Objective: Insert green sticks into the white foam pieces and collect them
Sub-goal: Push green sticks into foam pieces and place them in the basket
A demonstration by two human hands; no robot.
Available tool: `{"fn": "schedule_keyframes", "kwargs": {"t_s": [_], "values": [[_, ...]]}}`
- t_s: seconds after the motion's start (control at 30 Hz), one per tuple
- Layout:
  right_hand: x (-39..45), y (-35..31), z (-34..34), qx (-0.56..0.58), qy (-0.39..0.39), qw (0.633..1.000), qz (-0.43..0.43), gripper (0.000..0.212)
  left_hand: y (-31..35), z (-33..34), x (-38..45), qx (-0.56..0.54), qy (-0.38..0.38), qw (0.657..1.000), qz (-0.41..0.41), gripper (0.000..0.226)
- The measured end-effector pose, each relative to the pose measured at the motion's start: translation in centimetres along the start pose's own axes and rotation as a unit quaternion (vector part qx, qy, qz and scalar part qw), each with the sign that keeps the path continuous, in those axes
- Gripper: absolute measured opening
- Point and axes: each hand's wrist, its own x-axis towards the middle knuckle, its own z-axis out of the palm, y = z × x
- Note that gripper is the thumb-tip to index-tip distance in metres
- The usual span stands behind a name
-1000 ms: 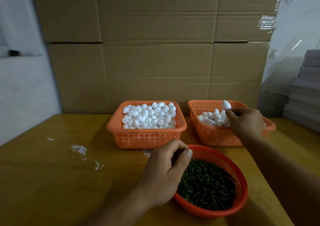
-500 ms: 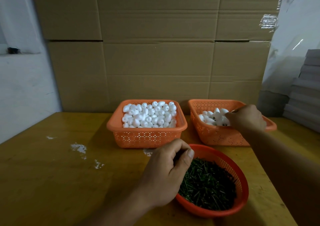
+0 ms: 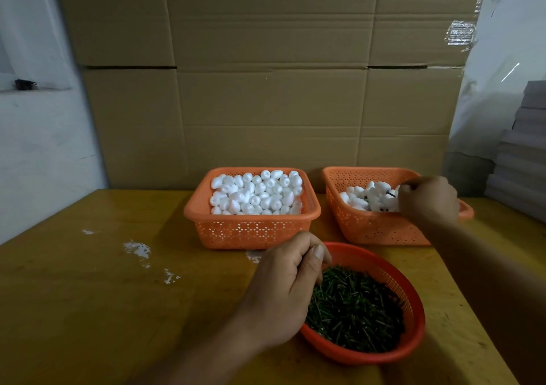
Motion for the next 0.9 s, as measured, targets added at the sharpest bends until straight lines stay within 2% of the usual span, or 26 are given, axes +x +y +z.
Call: {"fn": "schedule_keyframes", "kwargs": {"t_s": [0.07,0.13,0.57,0.67,0.9], "values": [[-0.5,0.0,-0.4,0.023,0.035,0.999,-0.028,0.024,0.0,0.1,0.0,-0.002,0.002,1.0,-0.006,0.022],[-1.2,-0.1,-0.7,0.075,0.038,0.995,-0.052,0.027,-0.1,0.1,0.0,-0.005,0.004,1.0,-0.01,0.022],[-9.1,-2.0,-3.0,0.29,-0.056,0.947,-0.124,0.021,-0.9,-0.4,0.3,0.011,0.003,1.0,-0.015,0.036],[-10.7,-2.0,-3.7,0.301,-0.112,0.934,-0.156,0.021,-1.0,-1.2,0.7,0.015,0.028,0.999,-0.012,0.036],[-11.6,-1.7,-4.6,0.212,-0.219,0.924,-0.232,0.019,-2.0,-3.6,2.6,0.088,0.092,0.99,-0.058,0.029]]}}
